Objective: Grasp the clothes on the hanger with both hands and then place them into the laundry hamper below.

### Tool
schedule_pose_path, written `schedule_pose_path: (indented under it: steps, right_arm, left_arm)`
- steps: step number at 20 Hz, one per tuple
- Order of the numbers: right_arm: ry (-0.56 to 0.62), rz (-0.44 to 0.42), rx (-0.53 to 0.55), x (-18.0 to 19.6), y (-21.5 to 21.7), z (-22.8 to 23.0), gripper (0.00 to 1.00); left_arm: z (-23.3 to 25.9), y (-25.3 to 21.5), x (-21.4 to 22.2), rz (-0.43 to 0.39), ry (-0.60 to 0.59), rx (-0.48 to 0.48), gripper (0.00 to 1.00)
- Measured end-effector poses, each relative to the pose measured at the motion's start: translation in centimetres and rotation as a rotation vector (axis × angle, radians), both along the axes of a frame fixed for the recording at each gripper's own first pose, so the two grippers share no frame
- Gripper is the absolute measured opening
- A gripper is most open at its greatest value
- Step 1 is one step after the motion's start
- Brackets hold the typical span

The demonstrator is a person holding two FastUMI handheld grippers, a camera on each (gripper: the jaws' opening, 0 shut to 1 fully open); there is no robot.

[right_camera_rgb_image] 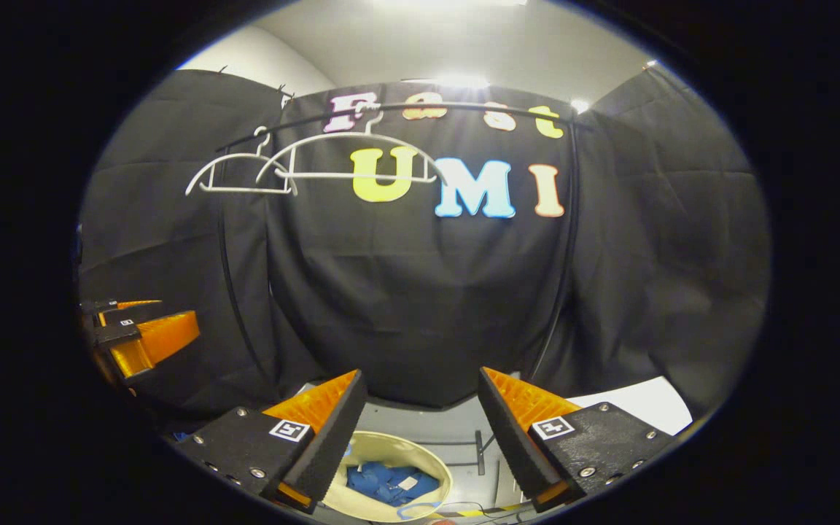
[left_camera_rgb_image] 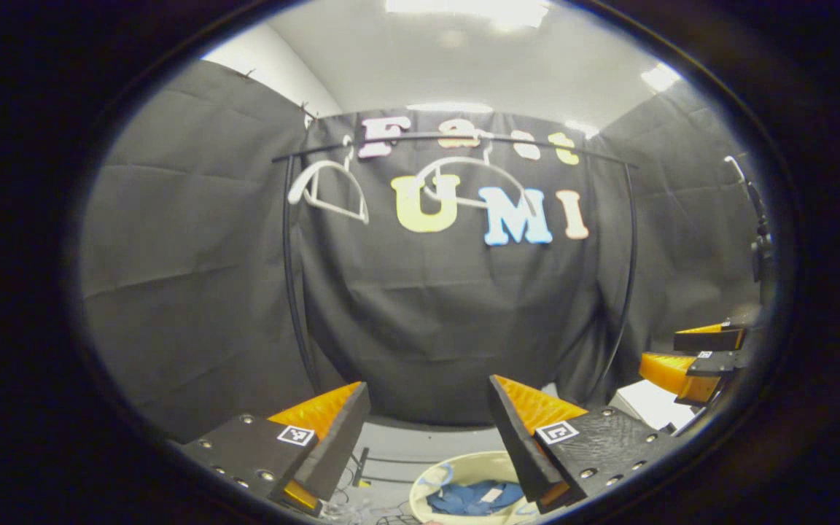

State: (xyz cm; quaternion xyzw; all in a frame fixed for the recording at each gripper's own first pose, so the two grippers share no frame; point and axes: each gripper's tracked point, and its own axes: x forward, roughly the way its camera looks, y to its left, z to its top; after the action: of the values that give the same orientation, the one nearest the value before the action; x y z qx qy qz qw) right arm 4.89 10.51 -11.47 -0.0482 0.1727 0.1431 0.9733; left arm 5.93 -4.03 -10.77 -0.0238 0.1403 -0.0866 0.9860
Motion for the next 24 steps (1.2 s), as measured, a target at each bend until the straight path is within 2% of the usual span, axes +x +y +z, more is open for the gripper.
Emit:
schedule_pose_path:
  steps: [7,13,18,19,20,24]
  right_arm:
    - [-0.139,-0.074,0.026,-0.6,-2.8,8.6,0.94]
    - [-0.243,-0.11,0.088,-1.8,-5.4,13.9,0.94]
    - [-0.283,-0.153,0.11,-2.2,-7.6,15.6,0.93]
    - [-0.285,-0.162,0.102,-2.1,-8.1,15.7,0.93]
    - [-0.29,-0.174,0.099,-2.0,-8.5,15.8,0.94]
    - [-0.312,-0.207,0.115,-2.2,-9.9,16.6,0.94]
  left_arm:
    - [9.3,2.9,-1.6,-0.006,-0.113,-0.005,0.99]
    - [12.2,4.7,-2.9,0.044,-0.192,0.01,0.99]
    - [13.7,7.9,-2.9,0.101,-0.223,0.028,0.99]
    - [13.8,8.4,-2.9,0.11,-0.225,0.028,0.93]
    - [14.0,8.7,-2.7,0.119,-0.227,0.027,0.99]
    - [15.2,9.5,-2.3,0.134,-0.25,0.031,0.99]
